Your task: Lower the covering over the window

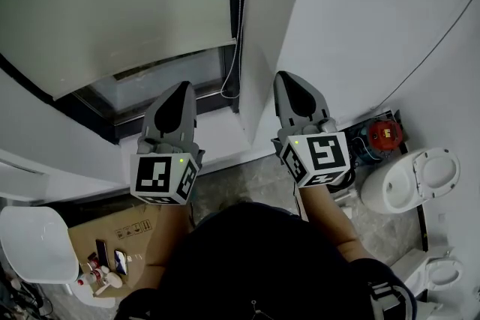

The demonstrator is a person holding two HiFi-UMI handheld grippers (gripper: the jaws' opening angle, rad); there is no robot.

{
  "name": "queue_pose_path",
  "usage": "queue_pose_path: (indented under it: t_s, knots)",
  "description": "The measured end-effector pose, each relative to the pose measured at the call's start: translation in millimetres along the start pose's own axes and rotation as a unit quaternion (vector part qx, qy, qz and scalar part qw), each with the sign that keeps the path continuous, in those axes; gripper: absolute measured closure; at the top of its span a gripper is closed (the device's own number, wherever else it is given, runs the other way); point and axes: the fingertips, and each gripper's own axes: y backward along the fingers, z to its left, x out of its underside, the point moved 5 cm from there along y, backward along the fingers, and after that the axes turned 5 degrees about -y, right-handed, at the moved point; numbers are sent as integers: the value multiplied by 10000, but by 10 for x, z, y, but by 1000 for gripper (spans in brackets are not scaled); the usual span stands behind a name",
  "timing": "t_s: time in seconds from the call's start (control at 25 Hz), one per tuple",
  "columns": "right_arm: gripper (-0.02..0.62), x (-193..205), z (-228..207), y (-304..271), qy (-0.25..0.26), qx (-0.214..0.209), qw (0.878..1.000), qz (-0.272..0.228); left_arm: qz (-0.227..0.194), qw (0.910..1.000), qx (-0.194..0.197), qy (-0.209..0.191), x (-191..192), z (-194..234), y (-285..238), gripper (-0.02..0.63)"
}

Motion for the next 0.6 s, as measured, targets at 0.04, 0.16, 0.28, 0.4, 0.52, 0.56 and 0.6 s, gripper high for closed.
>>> queue_pose_path:
  t_s: [0.04, 0.16, 0.28, 0.4, 0.52, 0.56, 0.6]
  knots:
    - [583, -88, -6, 11, 35, -5, 10000, -55, -52, 10000, -64, 2, -83, 26, 23, 595]
    - [583, -260, 20, 22, 143, -29, 9998, -168, -188, 9996, -193, -33, -251, 102, 98, 595]
    - [583, -299, 54, 15, 207, -48, 9996, -204, -219, 9993, -284, -79, -308, 138, 148, 595]
    - [583, -272, 65, 15, 176, -82, 9997, -179, -160, 9994, -282, -78, -293, 124, 150, 595]
    - [583, -271, 64, 31, 182, -112, 9996, -164, -127, 9995, -279, -109, -306, 91, 147, 595]
    - [583, -274, 66, 36, 198, -117, 9996, -168, -123, 9995, -271, -119, -312, 82, 146, 595]
    - [583, -277, 69, 40, 222, -117, 9995, -174, -121, 9995, -261, -123, -315, 75, 146, 595]
